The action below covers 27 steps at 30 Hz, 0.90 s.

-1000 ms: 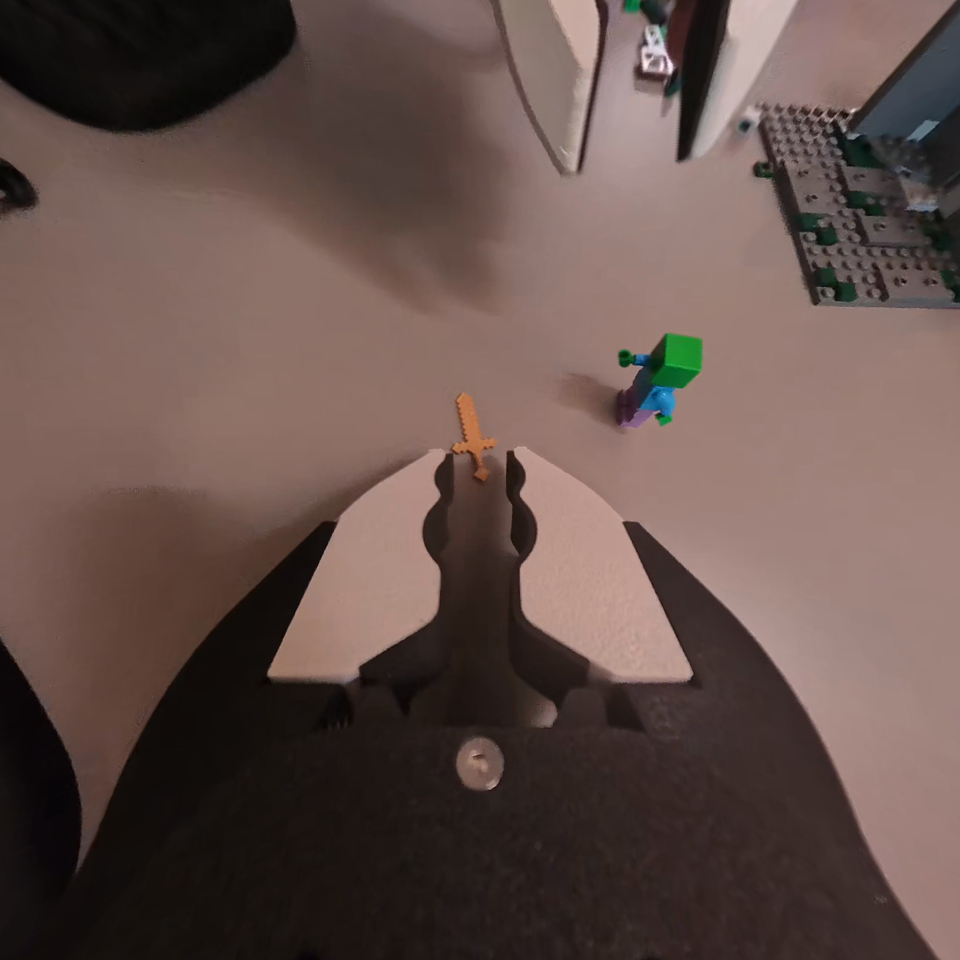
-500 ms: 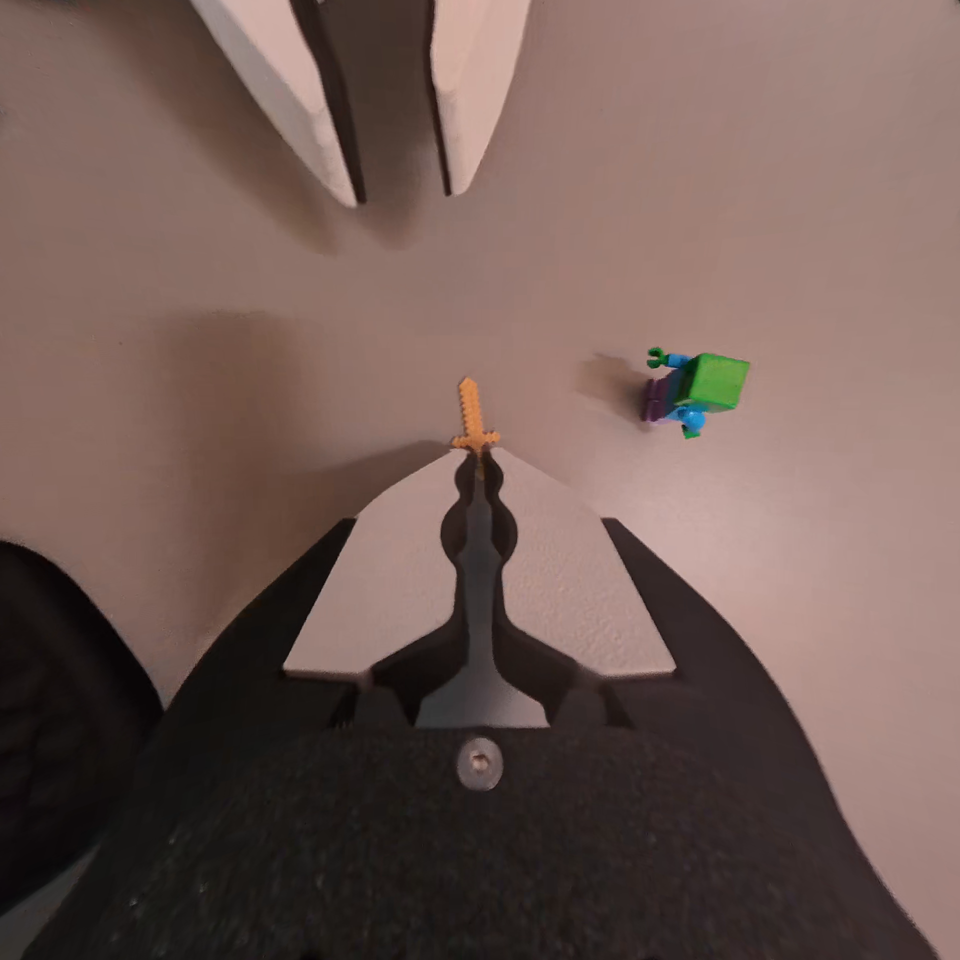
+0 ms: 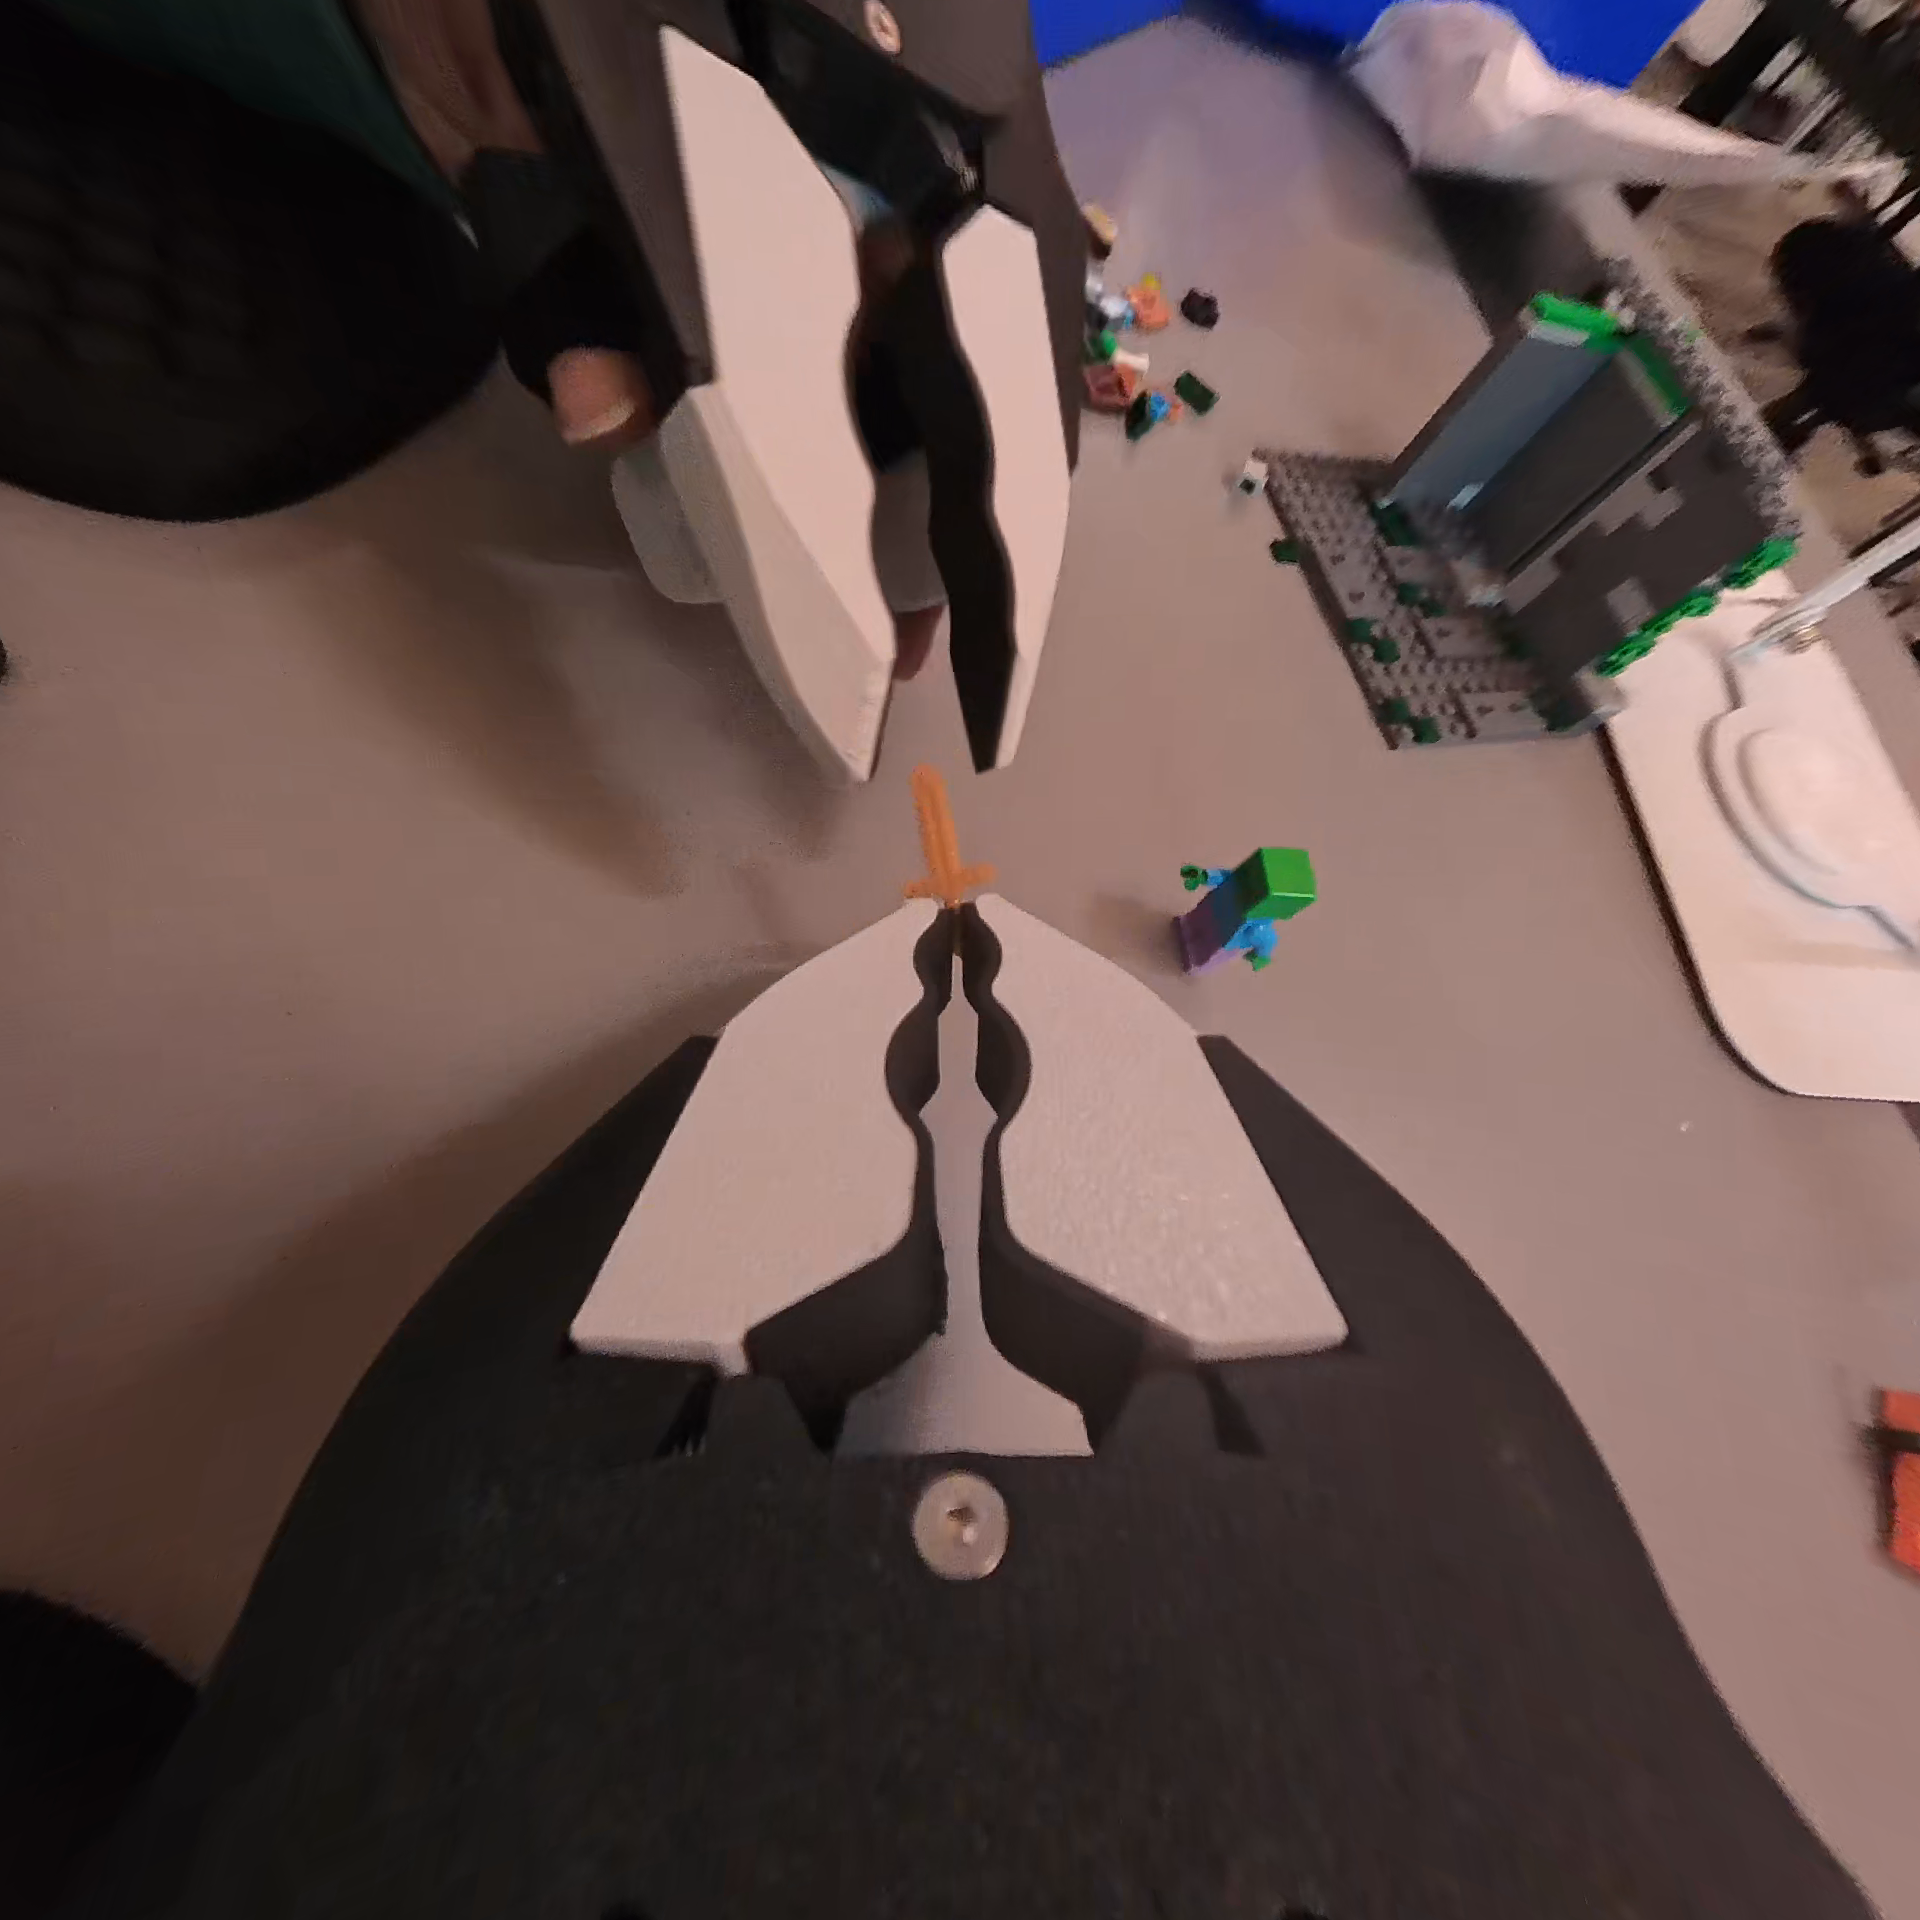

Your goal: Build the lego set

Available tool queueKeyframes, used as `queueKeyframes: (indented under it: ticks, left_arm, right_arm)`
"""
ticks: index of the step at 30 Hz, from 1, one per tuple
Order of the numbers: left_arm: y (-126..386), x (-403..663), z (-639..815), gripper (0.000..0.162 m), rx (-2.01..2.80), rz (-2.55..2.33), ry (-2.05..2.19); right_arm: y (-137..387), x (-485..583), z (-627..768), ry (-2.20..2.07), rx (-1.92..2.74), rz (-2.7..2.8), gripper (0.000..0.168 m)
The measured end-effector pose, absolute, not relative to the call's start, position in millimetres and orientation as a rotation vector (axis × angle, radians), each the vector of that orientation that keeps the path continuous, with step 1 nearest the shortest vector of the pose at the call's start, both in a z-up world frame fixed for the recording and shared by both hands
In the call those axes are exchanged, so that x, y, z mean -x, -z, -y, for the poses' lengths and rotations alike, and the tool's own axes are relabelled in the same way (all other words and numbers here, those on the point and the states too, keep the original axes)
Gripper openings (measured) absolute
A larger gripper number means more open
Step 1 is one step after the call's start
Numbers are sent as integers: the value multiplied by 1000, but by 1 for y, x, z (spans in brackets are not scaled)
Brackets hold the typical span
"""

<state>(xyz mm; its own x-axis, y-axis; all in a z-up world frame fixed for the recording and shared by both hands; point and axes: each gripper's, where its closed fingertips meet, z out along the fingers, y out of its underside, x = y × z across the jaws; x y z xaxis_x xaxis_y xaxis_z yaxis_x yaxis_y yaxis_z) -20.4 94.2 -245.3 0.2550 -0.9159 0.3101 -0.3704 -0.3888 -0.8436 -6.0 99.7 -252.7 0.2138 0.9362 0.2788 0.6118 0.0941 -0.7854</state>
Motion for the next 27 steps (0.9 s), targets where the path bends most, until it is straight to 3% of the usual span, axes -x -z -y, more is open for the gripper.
queueKeyframes:
  ticks: [10,19,27]
  left_arm:
    - [242,14,-80,2,1884,-1216,1115]
    - [254,20,-61,1,1804,-1611,783]
    - [244,24,-62,2,1750,-1658,722]
  right_arm:
    - [238,12,-87,-410,1503,1442,1]
    - [234,17,-70,-564,1582,1589,11]
    - [236,27,-64,-631,1594,1613,1]
